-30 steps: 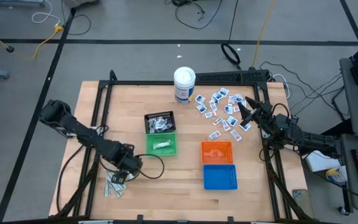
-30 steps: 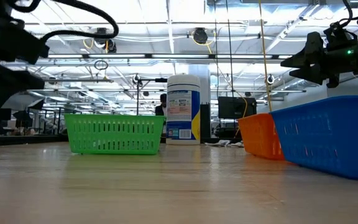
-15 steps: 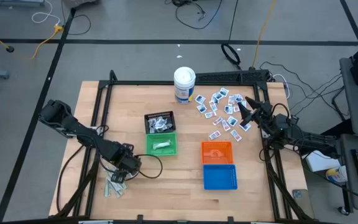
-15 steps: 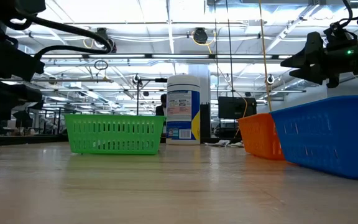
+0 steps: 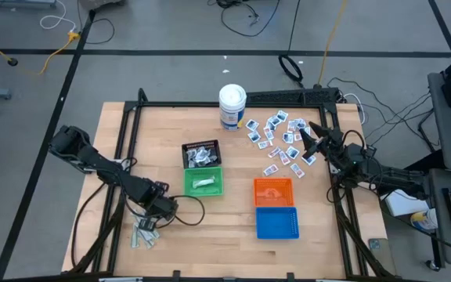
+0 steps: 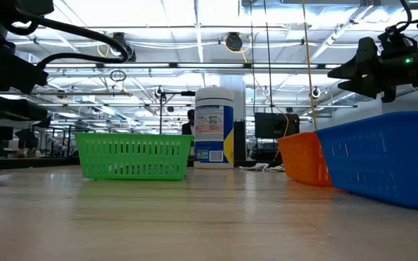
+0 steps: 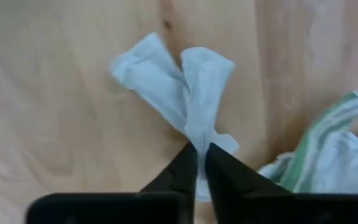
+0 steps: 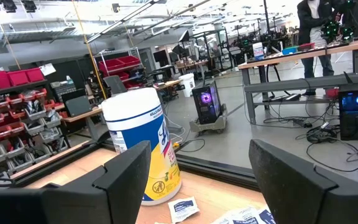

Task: Pick & Place First Aid Supplies
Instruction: Put the green bandage into the green bin

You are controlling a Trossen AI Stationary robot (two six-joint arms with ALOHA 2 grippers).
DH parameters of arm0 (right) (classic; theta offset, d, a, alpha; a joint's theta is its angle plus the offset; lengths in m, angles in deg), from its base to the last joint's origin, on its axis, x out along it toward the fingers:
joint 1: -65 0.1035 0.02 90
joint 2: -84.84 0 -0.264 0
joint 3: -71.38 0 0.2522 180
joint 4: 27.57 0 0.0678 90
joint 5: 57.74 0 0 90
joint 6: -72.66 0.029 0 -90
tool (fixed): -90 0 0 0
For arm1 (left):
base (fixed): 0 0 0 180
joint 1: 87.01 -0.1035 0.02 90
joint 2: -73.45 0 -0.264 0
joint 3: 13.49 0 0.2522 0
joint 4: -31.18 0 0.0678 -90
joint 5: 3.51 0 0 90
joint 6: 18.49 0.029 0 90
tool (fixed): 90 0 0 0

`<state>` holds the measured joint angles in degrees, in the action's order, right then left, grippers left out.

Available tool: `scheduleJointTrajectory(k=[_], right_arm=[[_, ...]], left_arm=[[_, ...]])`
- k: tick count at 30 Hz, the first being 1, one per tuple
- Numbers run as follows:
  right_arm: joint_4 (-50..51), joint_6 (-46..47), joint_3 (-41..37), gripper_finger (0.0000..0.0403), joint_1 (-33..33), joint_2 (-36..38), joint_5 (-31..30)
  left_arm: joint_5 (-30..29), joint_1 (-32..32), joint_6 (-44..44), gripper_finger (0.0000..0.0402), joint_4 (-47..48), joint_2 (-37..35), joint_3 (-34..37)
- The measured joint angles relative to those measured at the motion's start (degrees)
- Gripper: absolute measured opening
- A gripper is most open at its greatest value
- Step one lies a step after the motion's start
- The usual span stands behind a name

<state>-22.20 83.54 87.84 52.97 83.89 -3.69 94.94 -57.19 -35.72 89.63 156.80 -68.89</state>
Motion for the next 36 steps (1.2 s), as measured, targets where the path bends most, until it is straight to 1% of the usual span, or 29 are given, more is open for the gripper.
scheduleJointTrajectory(k=[2, 3, 6, 9, 12, 14, 19, 22, 26, 29, 36], right_arm=[[0.00, 0.00, 0.00, 0.0267, 0.02, 0.00, 0.00], [0.00, -0.01, -0.01, 0.0267, 0.01, 0.00, 0.00], [0.00, 0.00, 0.00, 0.0267, 0.00, 0.01, 0.00], [0.00, 0.00, -0.01, 0.0267, 0.01, 0.01, 0.02], [0.00, -0.01, 0.00, 0.0267, 0.01, 0.01, 0.00], [0.00, 0.00, -0.02, 0.0267, 0.02, 0.02, 0.00], [0.01, 0.00, -0.02, 0.0267, 0.00, 0.02, 0.00], [0.01, 0.00, -0.01, 0.0267, 0.01, 0.00, 0.00], [0.02, 0.00, -0.01, 0.0267, 0.00, 0.01, 0.00], [0.02, 0.00, -0.01, 0.0267, 0.00, 0.01, 0.00], [0.02, 0.00, -0.02, 0.0267, 0.02, 0.01, 0.00]], left_arm=[[1.24, -0.01, 0.06, 0.0010, 0.10, 0.00, -0.01], [1.86, -0.06, 0.05, 0.0007, 0.15, 0.00, 0.00], [2.06, -0.17, -0.60, 0.0014, 0.67, -0.19, -0.01], [0.53, -0.37, -1.67, 0.0019, 2.49, -1.63, -0.34], [-1.13, -0.96, -2.70, 0.0009, 5.35, -3.64, -1.12], [-1.18, -1.57, -2.82, 0.0005, 6.65, -5.19, -1.79], [-1.36, -2.72, -3.97, 0.0014, 9.29, -8.49, -2.82], [-1.38, -3.40, -4.39, 0.0005, 10.58, -10.43, -2.82], [-1.34, -4.84, -6.59, 0.0008, 12.91, -11.54, -2.86], [-1.43, -7.01, -6.73, 0.0004, 14.11, -11.05, -3.54], [-4.11, -18.14, 2.10, 0.0004, 18.24, -1.84, -15.21]])
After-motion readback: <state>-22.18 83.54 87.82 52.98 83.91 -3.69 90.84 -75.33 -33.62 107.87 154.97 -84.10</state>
